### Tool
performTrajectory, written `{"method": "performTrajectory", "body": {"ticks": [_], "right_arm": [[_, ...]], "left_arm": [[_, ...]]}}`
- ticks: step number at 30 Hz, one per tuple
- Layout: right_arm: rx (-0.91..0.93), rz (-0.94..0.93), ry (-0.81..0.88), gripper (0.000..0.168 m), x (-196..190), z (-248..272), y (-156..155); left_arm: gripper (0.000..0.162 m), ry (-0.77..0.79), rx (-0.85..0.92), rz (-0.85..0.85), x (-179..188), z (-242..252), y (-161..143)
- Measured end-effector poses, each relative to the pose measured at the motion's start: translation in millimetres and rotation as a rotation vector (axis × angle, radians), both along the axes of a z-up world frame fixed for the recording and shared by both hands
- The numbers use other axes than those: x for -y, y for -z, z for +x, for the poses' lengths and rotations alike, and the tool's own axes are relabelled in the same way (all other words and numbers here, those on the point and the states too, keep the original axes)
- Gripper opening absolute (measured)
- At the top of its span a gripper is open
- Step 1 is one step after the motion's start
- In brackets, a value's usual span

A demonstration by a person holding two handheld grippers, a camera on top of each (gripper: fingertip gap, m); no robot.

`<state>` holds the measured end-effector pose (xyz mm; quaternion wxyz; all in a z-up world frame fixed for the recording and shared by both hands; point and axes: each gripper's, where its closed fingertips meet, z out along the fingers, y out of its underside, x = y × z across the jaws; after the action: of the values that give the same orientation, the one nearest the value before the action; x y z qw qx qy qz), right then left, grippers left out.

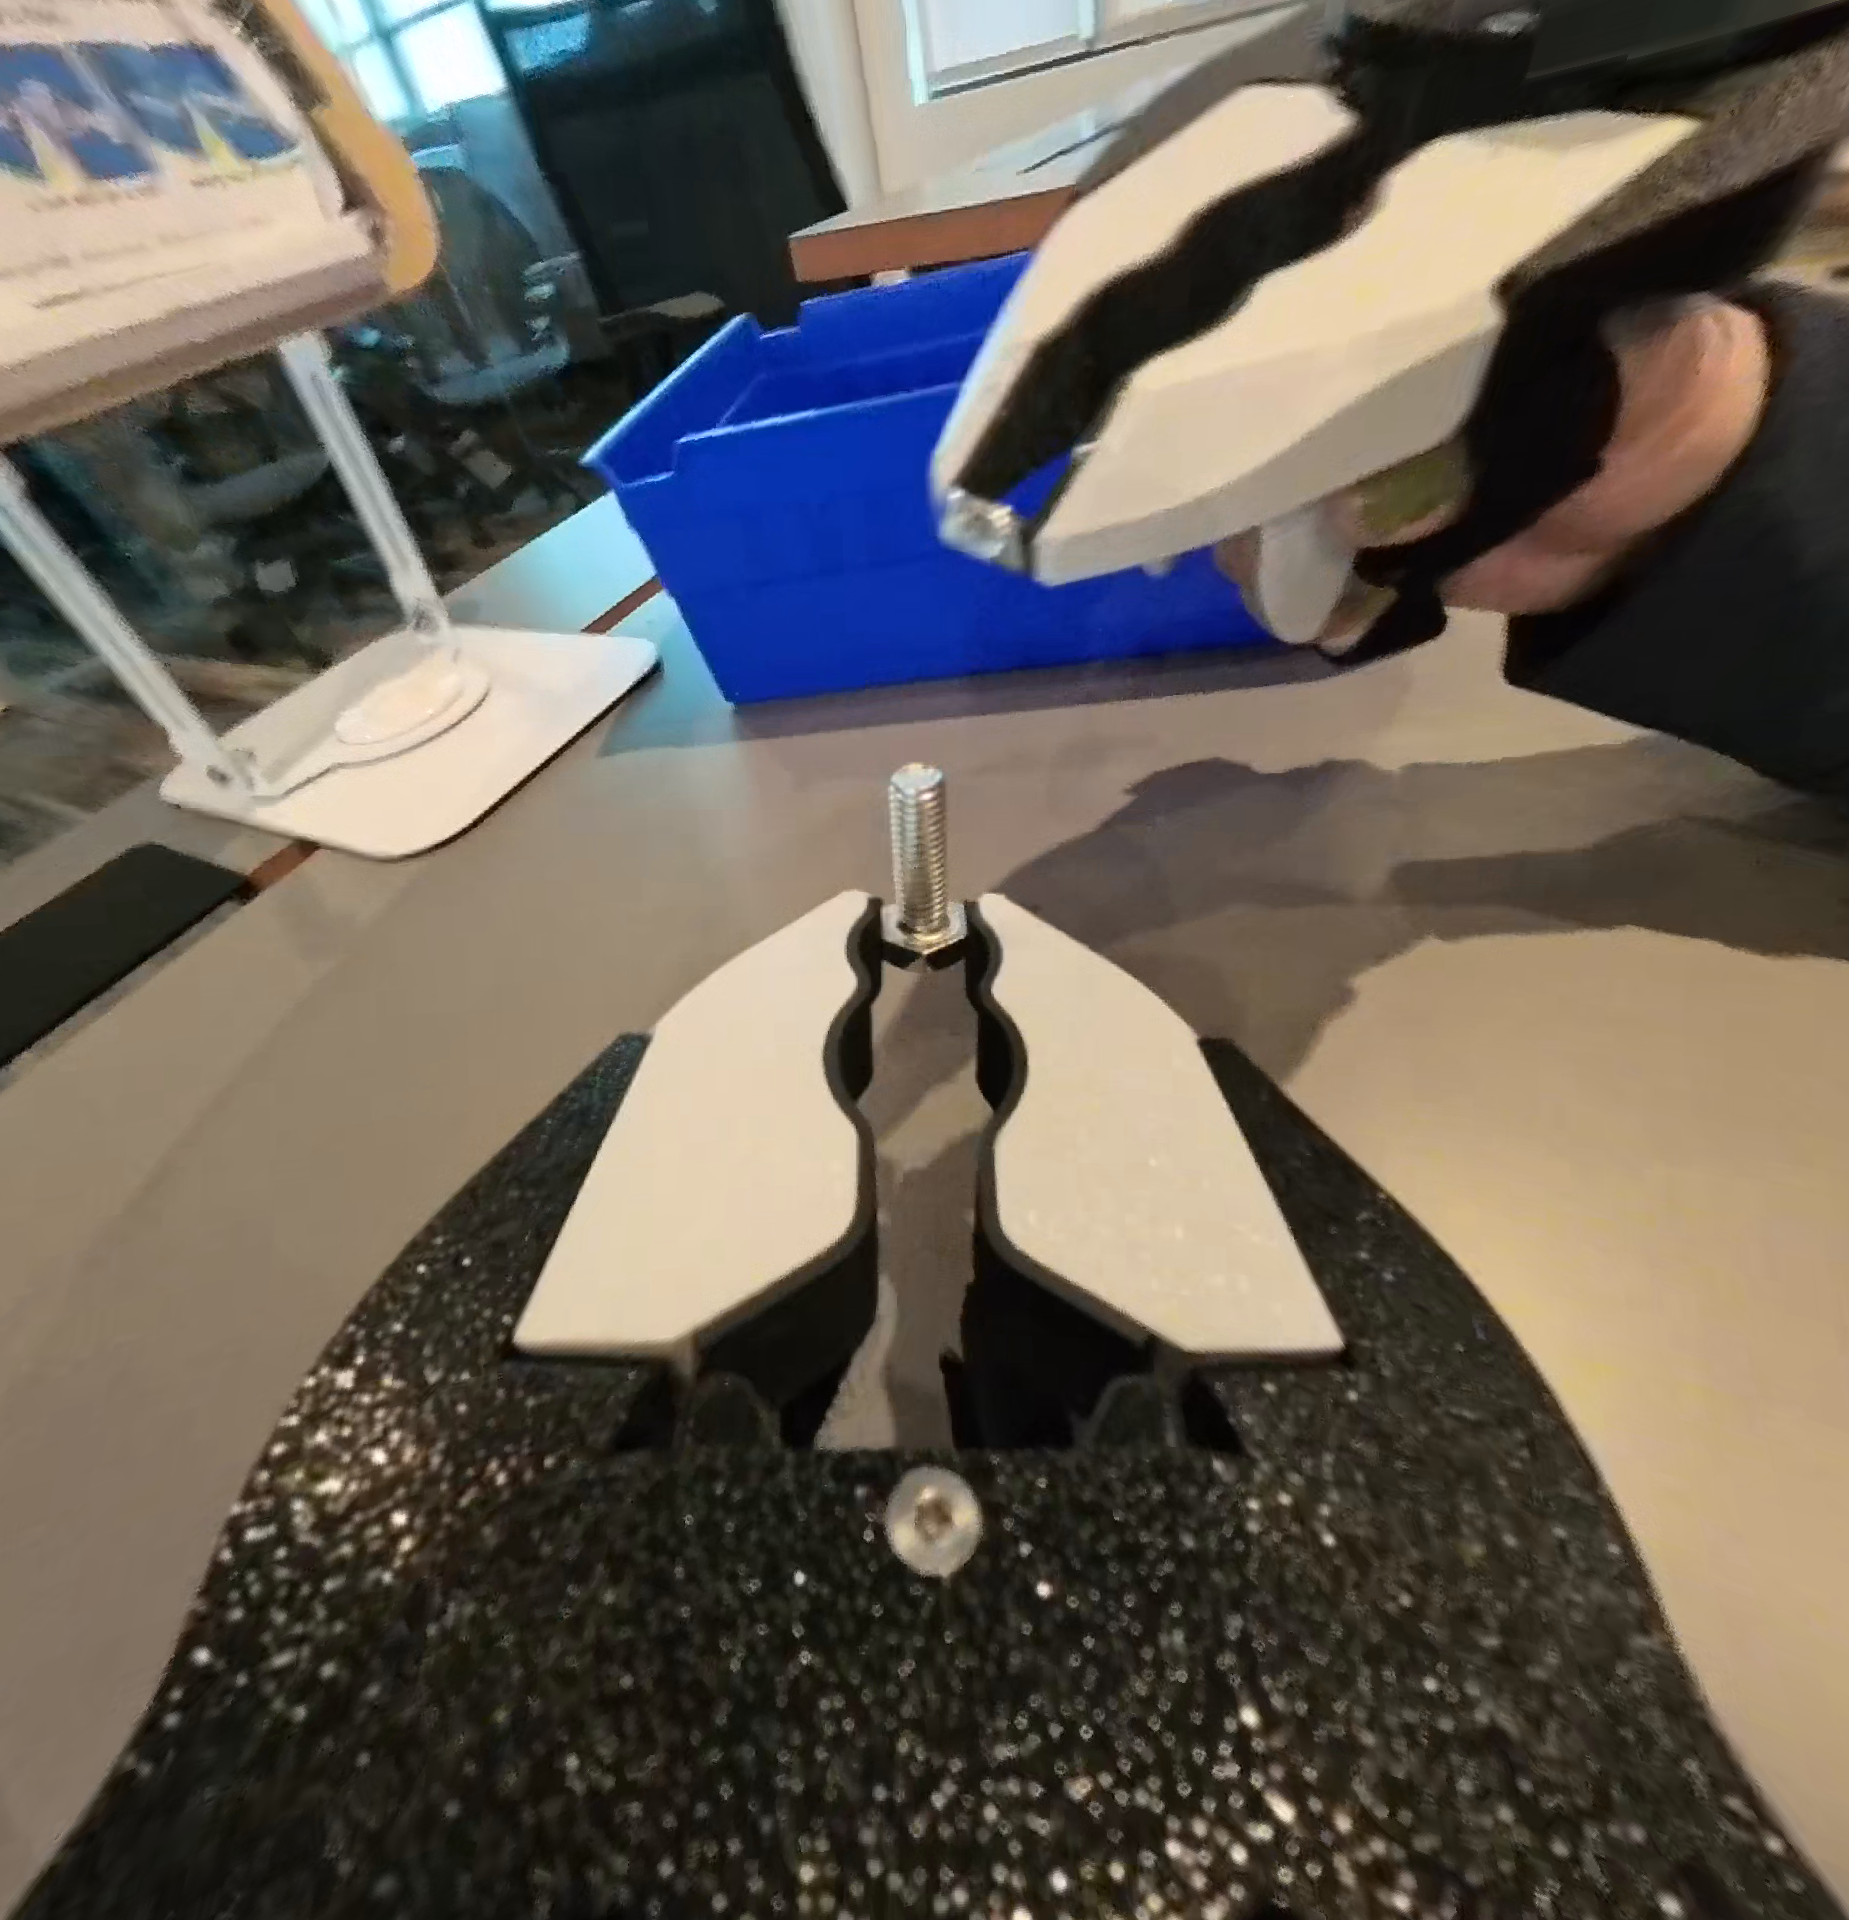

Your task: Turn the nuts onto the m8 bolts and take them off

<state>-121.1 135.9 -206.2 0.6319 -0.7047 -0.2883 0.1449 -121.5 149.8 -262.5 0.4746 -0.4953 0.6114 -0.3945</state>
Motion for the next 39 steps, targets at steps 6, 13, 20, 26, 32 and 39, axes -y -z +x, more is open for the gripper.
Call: {"method": "performTrajectory", "body": {"ticks": [6, 13, 20, 26, 32, 39], "right_arm": [[0.109, -0.092, -0.072, 0.014, 2.1, -21.7, 21.3], [0.129, -0.123, -0.067, 0.014, 4.0, -20.4, 23.5], [0.131, -0.2, -0.09, 0.014, 10.1, -19.7, 28.9], [0.127, -0.209, -0.095, 0.014, 10.8, -19.6, 29.6], [0.117, -0.216, -0.098, 0.014, 10.9, -19.4, 30.1], [0.107, -0.215, -0.102, 0.021, 9.2, -20.6, 32.4]], "left_arm": [[0.014, 0.082, 0.013, -0.036, 9.1, -2.8, 0.7], [0.014, 0.129, -0.017, -0.013, 18.4, -1.4, 5.4], [0.014, 0.154, -0.041, 0.018, 24.0, -0.3, 9.7], [0.014, 0.165, -0.049, 0.015, 25.0, 0.0, 10.8], [0.014, 0.17, -0.053, 0.009, 25.4, 0.2, 11.3], [0.014, 0.169, -0.062, -0.005, 25.7, 0.7, 12.0]]}}
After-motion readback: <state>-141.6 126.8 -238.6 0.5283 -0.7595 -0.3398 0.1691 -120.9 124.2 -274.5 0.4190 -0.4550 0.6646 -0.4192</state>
